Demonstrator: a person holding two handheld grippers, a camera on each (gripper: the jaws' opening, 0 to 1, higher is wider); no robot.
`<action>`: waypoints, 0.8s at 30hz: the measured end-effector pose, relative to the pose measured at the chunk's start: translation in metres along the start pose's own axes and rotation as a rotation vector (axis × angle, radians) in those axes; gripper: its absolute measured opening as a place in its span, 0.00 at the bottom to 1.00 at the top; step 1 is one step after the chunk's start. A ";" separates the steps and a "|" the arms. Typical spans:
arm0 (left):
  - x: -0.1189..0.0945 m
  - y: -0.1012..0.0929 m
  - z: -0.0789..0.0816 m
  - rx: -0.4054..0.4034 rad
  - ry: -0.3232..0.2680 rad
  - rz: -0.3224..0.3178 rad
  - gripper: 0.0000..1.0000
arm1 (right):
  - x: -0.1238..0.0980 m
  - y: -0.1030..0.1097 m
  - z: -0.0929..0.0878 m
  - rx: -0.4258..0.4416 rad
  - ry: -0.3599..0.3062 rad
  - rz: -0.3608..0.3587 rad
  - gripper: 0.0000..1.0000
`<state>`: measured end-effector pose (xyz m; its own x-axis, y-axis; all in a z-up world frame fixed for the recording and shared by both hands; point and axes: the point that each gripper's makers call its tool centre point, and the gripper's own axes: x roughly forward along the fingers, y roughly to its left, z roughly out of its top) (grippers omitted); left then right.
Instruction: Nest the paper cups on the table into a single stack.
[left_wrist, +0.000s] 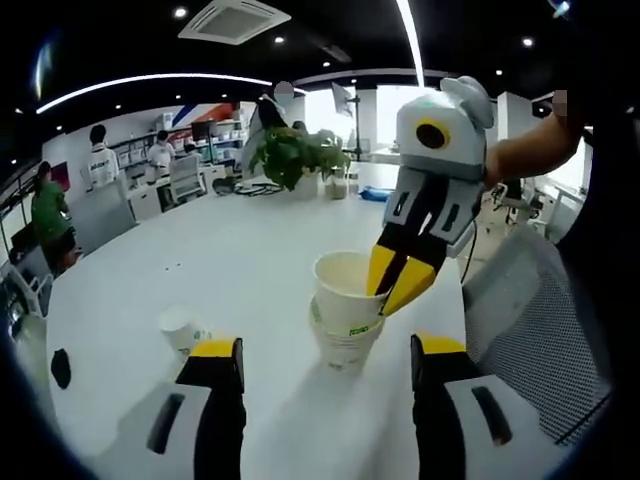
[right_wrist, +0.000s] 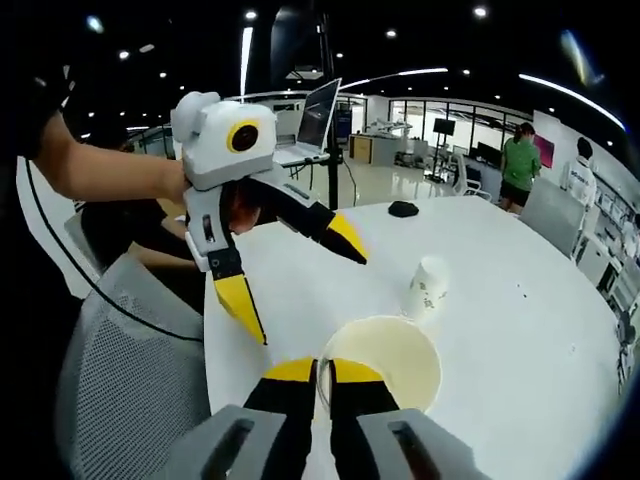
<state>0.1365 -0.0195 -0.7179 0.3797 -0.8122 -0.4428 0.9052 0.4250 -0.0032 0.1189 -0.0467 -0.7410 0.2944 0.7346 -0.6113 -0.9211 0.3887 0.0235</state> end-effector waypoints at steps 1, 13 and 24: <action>0.000 0.000 0.000 -0.002 -0.001 0.000 0.67 | 0.001 0.000 0.000 0.002 0.002 0.003 0.01; -0.005 0.006 -0.004 -0.017 -0.002 0.025 0.66 | 0.016 0.005 -0.014 0.031 0.049 0.047 0.02; -0.008 0.019 -0.009 -0.020 0.007 0.055 0.66 | 0.020 0.004 -0.015 0.050 0.031 0.040 0.03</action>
<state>0.1489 -0.0015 -0.7227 0.4277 -0.7843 -0.4493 0.8787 0.4773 0.0032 0.1177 -0.0390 -0.7652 0.2492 0.7325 -0.6336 -0.9178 0.3873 0.0868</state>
